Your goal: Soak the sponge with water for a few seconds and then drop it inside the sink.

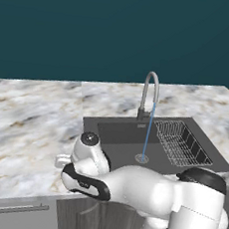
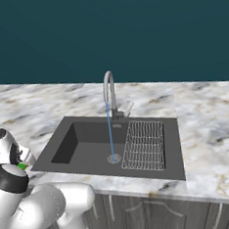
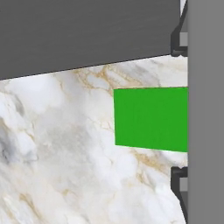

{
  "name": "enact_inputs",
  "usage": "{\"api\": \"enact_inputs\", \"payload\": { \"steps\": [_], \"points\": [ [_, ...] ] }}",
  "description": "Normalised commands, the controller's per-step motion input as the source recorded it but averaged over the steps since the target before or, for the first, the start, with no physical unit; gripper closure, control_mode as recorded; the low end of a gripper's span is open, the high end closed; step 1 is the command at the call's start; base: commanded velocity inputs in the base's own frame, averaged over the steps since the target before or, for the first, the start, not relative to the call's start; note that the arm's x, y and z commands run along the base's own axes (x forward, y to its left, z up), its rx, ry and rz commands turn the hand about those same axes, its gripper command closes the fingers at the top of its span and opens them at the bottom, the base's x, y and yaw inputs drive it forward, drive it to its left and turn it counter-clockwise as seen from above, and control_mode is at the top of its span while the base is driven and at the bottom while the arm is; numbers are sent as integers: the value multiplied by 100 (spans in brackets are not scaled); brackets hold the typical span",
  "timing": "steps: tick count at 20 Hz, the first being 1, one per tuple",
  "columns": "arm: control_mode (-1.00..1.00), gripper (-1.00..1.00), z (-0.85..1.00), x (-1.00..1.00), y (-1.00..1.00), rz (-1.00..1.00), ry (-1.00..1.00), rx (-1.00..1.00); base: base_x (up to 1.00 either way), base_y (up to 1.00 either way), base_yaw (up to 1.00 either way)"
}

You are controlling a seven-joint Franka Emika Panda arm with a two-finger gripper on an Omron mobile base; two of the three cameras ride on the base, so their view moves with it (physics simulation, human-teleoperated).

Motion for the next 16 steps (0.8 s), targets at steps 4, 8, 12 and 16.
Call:
{"api": "enact_inputs", "payload": {
  "steps": [4, 8, 12, 16],
  "points": [
    [-100, -100, -9, 23, 1, 0, 3, 0, 0, 0, 0],
    [-100, -100, -6, 21, 0, 0, 4, 0, 0, 0, 0],
    [-100, -100, -4, 8, 1, 0, 4, 0, 0, 0, 0],
    [-100, -100, -3, 0, 4, 0, 4, 0, 0, 0, 0]
  ]
}}
